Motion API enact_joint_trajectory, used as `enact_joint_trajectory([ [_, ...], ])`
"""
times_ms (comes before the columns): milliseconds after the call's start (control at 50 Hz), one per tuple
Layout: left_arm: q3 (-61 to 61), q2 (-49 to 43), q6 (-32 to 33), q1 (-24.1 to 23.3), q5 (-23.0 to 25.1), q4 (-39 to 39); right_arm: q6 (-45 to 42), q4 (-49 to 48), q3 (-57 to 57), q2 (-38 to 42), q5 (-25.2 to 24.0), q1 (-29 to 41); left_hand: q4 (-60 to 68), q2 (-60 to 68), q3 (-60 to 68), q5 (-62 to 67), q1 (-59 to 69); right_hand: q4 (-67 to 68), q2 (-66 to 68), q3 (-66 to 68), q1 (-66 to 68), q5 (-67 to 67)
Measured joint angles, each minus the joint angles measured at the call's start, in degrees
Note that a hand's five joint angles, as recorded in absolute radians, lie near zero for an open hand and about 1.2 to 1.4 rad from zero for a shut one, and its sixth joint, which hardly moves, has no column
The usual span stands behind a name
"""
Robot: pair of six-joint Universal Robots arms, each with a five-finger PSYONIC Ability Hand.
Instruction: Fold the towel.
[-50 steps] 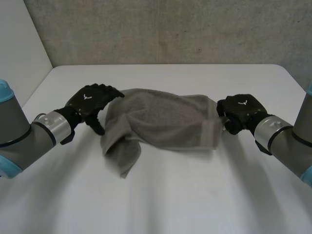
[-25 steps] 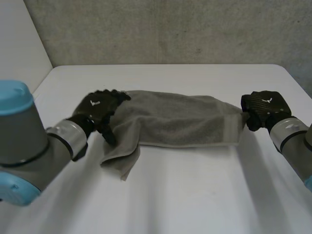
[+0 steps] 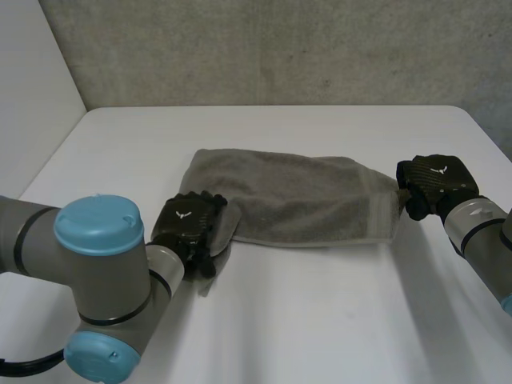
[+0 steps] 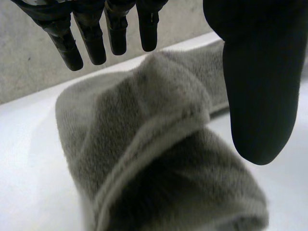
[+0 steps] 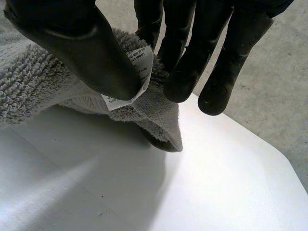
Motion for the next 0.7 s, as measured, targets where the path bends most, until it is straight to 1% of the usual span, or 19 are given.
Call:
enact_joint_trajectory([
  [140,0.2,-1.6,0.4,0.3,-0.8,0.4,0.0,-0.3,0.0,0.1,0.0,-0.2,0.1,0.1,0.1,0.2,0.2,0.0,0.0,0.0,0.0,0.0],
  [240,0.3,-1.7,0.6,0.9,-1.9,2.2,-0.1,-0.5,-0.1,0.2,0.0,-0.3,2.3,2.5,2.5,2.6,2.5,0.0,0.0,0.0,0.0,0.0],
  [380,0.1,-1.7,1.8,3.7,-5.6,6.5,-0.3,-0.5,-0.2,0.2,0.0,-0.7,8.3,8.4,8.4,8.4,8.4,0.0,0.0,0.0,0.0,0.0],
  [440,-0.1,-1.7,2.9,5.1,-6.5,7.2,-0.4,-0.5,-0.3,0.2,0.0,-0.9,10.6,10.7,10.7,10.7,10.6,0.0,0.0,0.0,0.0,0.0],
  [560,-1.0,-1.7,5.7,7.6,-6.9,7.4,-0.5,-0.5,-0.5,0.2,0.1,-1.4,15.1,15.2,15.1,15.1,15.1,0.0,0.0,0.0,0.0,0.0],
  [700,-2.3,-1.4,7.5,8.5,-6.6,7.1,-0.7,-1.1,-0.5,0.1,0.4,-2.0,17.3,17.4,17.4,17.4,17.4,0.0,0.0,0.0,0.0,0.0],
])
